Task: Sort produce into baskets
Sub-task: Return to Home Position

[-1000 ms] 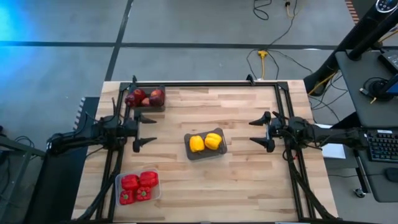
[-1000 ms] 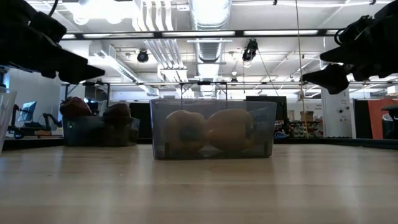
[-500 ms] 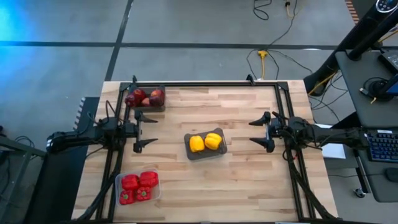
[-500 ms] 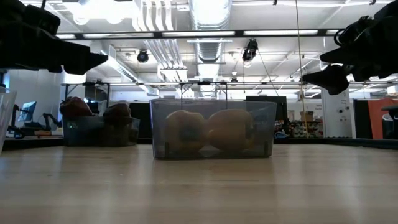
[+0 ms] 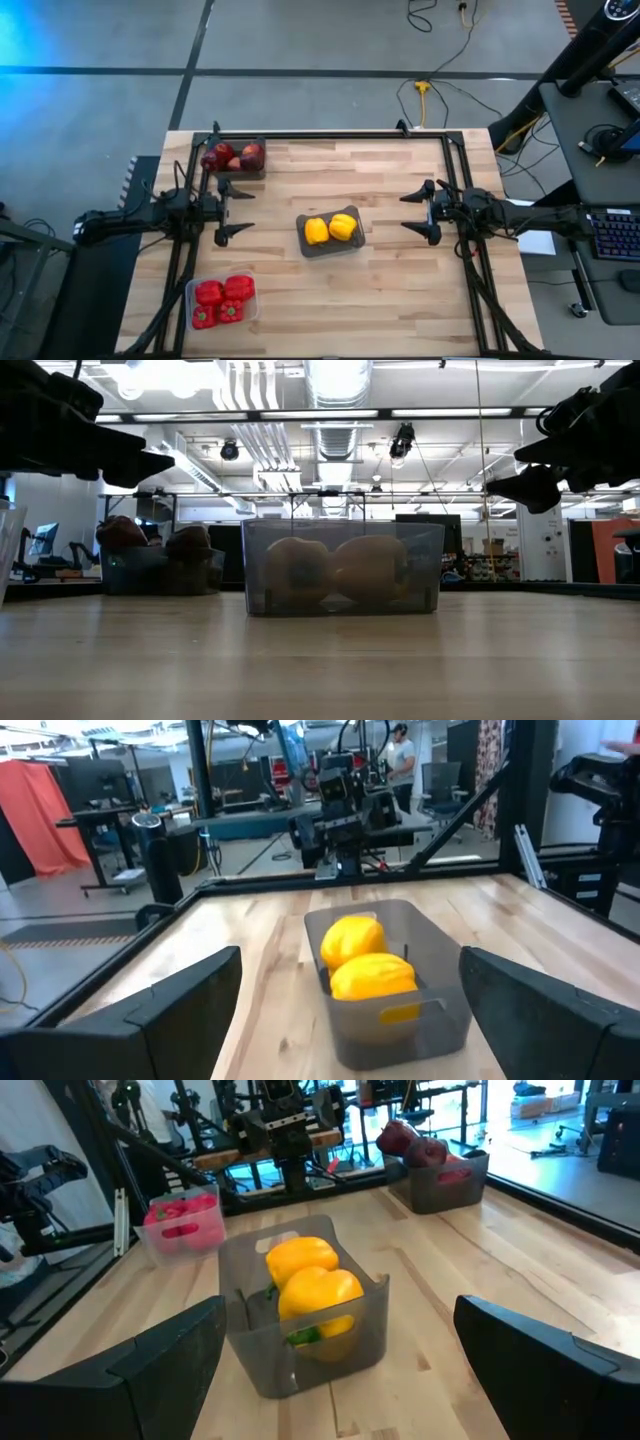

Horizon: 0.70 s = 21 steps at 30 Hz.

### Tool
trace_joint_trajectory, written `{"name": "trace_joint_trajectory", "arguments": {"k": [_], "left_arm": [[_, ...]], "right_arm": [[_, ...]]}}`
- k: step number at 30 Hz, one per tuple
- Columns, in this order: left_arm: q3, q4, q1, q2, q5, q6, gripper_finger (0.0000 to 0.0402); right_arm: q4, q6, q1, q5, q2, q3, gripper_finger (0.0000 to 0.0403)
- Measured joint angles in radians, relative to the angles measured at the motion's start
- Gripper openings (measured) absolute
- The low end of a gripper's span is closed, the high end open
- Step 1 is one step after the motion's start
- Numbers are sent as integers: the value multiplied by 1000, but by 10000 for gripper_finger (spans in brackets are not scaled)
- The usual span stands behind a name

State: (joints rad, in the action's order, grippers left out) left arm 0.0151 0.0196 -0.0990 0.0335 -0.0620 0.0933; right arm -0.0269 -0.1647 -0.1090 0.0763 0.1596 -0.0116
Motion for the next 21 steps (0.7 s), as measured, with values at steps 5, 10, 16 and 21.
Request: {"name": "trace_joint_trajectory", "arguments": {"k": [5,10,16,21], "left_arm": [[16,0,0,13,0,-1,355],[21,6,0,18,0,-1,355],[21,6,-1,19,0,-1,355],[21,5,-1,24,0,-1,355]], "right_arm": [[2,0,32,-4,-11,0,382],[3,0,109,2,-94,0,382],[-3,0,117,2,-158,1,382],[-14,0,116,3,-157,1,382]]}}
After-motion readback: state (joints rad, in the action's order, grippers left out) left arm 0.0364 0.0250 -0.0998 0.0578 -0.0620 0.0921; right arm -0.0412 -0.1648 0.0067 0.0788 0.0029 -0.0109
